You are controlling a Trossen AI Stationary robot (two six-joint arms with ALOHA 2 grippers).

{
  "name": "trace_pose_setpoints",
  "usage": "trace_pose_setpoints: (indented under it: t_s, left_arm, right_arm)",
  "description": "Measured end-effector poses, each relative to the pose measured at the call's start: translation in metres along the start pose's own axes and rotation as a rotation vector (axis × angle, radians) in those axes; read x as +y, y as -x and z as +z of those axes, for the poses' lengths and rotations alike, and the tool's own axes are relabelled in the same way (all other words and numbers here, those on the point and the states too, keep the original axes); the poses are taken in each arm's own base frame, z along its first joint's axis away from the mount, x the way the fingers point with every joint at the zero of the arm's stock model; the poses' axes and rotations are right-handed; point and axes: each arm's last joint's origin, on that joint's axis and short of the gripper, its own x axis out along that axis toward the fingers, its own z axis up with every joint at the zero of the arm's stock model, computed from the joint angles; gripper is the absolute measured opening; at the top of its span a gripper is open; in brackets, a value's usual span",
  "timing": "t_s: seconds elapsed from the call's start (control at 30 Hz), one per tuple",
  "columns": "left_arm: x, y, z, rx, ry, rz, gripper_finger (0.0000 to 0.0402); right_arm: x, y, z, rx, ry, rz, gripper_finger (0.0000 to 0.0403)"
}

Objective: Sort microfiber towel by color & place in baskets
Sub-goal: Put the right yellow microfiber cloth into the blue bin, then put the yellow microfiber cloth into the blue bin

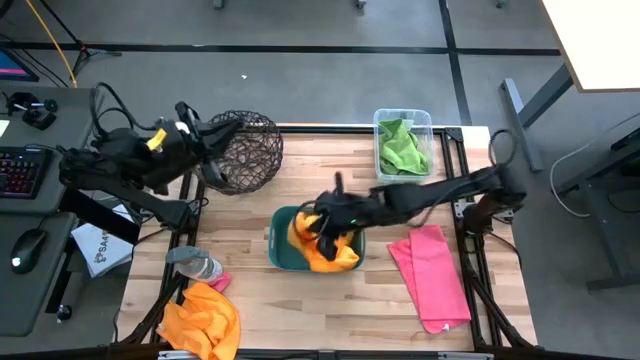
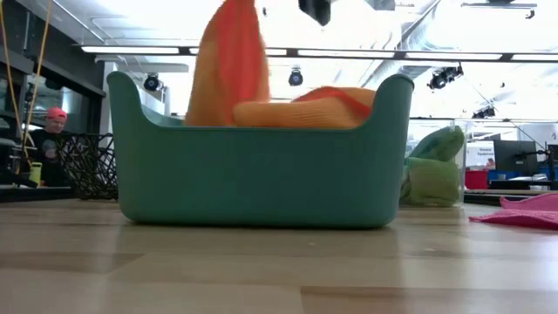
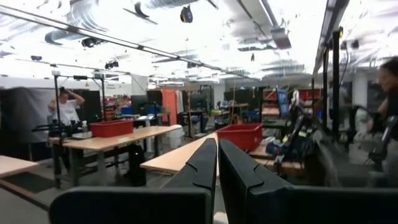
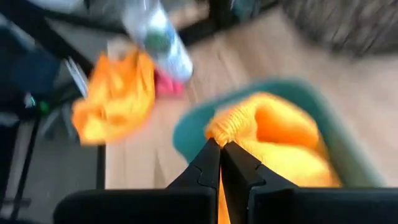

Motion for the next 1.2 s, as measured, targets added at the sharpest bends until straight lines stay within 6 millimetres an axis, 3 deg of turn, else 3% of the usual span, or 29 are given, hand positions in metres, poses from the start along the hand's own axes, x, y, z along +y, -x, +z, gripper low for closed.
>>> trace_pose_setpoints:
  t_s: [0.2,0.33,0.43,0.63,0.87,1.07,1.2]
  left_arm:
    - [0.003,0.002,0.002,-0.006,0.023,-0.002,0.0006]
    - [0.002,0.002,0.000,0.005,0.049,-0.006,0.0006]
    - [0.001,0.002,-0.001,0.013,0.071,-0.019,0.0006]
    - [-0.015,0.000,-0.008,0.048,0.036,-0.111,0.0017]
    - [-0.041,-0.010,-0.026,0.114,-0.002,-0.146,0.0074]
    - [-0.067,-0.013,-0.041,0.211,0.095,-0.310,0.0110]
    - [-0.093,-0.019,-0.059,0.532,0.081,-0.496,0.0119]
  right_arm:
    - [-0.019,-0.055,-0.044,0.183,-0.012,-0.079,0.0000]
    - [-0.026,-0.071,-0.053,0.240,-0.061,-0.095,0.0008]
    - [-0.031,-0.074,-0.053,0.282,-0.076,-0.043,0.0043]
    - [-0.029,-0.052,-0.038,0.240,0.030,0.012,0.0172]
    - [-0.031,-0.018,-0.032,0.275,0.145,-0.017,0.0303]
    - [-0.043,0.016,-0.028,0.350,0.124,-0.069,0.0337]
    - [-0.045,0.048,-0.026,0.372,0.133,-0.078,0.0334]
